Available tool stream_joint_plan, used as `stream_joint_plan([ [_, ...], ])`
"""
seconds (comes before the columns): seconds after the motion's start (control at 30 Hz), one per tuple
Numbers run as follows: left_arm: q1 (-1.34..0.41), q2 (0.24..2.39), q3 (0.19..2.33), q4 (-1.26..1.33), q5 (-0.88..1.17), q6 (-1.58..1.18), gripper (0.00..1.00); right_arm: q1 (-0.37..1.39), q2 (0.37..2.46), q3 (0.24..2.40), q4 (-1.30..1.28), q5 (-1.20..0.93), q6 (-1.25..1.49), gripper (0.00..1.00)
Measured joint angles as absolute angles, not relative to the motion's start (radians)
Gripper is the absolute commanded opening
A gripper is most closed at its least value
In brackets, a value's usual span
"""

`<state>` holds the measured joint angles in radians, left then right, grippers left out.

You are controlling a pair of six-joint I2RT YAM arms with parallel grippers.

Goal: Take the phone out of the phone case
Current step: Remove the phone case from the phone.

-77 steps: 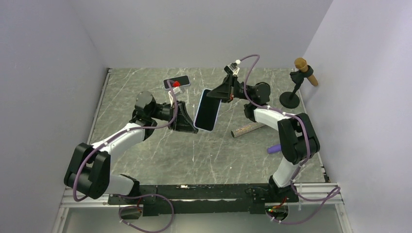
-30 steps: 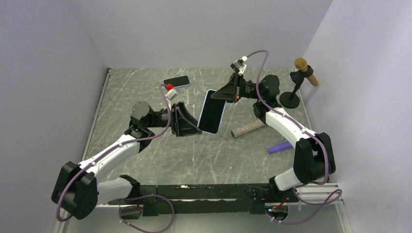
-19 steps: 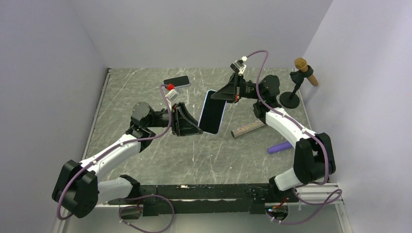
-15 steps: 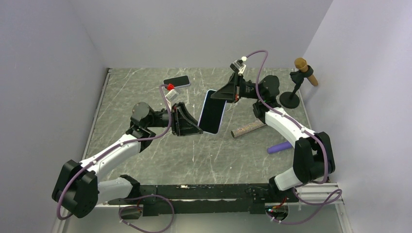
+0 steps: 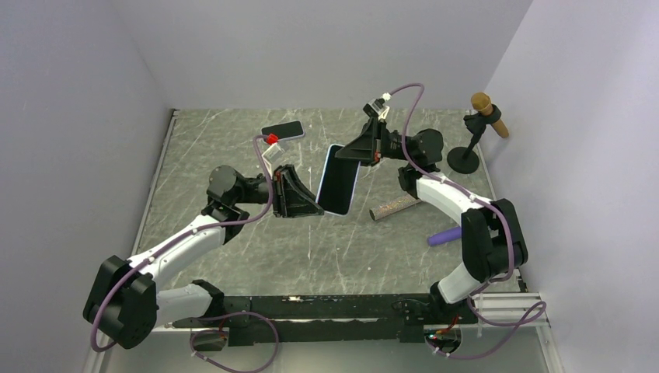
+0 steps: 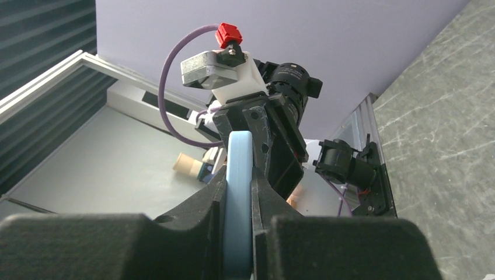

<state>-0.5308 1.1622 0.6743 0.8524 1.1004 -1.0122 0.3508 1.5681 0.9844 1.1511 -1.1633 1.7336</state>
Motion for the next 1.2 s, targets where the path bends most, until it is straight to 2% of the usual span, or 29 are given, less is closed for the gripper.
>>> stream_joint_plan([
  [0.2,-0.533,1.163,0.654,0.897,1.104,-1.005,0.04,0.354,1.588,0.945,1.311,-1.147,1.839,0.00],
  [0.27,-0.535,1.163,0.641,0.916,1.106,-0.998,0.00,0.356,1.590,0.933,1.328,-1.147,1.850,0.00],
  [1.2,-0.537,1.216,0.659,0.889,1.171,-0.825,0.00,0.360,1.726,0.952,1.487,-1.171,2.001,0.00],
])
